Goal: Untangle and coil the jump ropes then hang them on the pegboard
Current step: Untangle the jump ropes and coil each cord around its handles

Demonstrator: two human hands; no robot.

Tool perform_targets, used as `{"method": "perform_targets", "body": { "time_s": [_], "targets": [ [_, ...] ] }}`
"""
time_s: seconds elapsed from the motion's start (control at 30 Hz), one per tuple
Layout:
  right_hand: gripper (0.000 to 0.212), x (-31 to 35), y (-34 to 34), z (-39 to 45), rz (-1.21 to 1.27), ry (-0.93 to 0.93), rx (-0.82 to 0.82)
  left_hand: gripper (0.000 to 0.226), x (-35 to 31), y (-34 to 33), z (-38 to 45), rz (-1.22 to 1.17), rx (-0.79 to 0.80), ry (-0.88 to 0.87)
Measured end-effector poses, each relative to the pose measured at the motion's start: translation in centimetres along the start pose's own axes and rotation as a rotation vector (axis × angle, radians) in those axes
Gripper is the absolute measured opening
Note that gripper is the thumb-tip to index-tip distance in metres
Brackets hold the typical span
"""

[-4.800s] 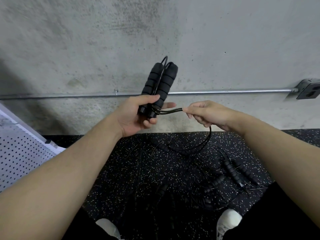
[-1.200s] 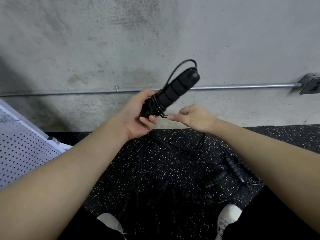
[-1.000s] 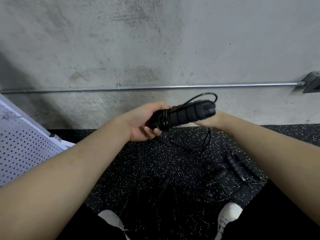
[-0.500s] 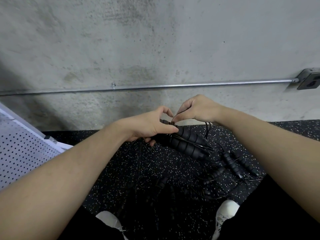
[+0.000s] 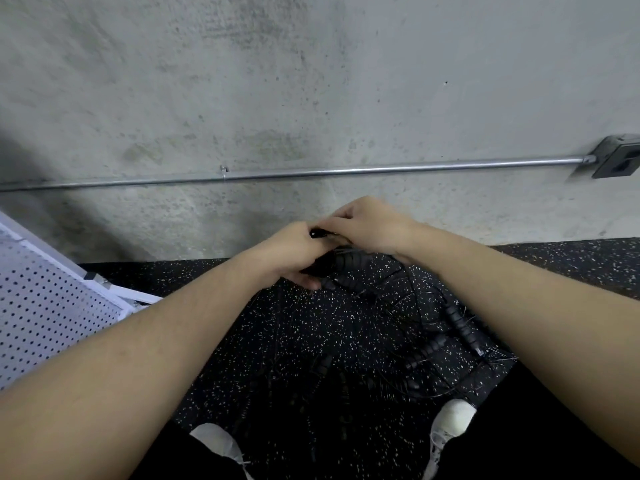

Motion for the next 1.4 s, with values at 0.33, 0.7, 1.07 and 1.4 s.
{"method": "perform_targets", "body": {
  "time_s": [0.33,0.7,1.07,1.4],
  "targets": [
    [0.017,0.5,0.2,0.0,0.220,0.074,-0.021,0.029,-0.6,1.9,0.4,-0.633,0.065,0.020],
    [0.039,-1.8,2.3,-0.5,0.282,-0.046,0.093,0.054,-1.5,2.6,-1.0,-0.707,0.242,-0.098],
    [0.016,-1.2,2.4,-0.5,0.517,0.049,-0.001,0.040,-2.2,1.7,-1.9,-0.786,0.225,-0.108],
    [0.023,-1.1,1.8,-0.1,0.533,0.020,-0.105,0.031,-1.8,1.4,-0.5,-0.840,-0.038,-0.032]
  ]
}}
Point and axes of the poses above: each hand's wrist, its own z-axis towards the middle knuckle, its own y-axis out of the back of the hand, x = y × z, the point moved 5 cm from there along z, towards the middle knuckle, and after that the axes turned 1 degree about -z, right-handed, at the moved point
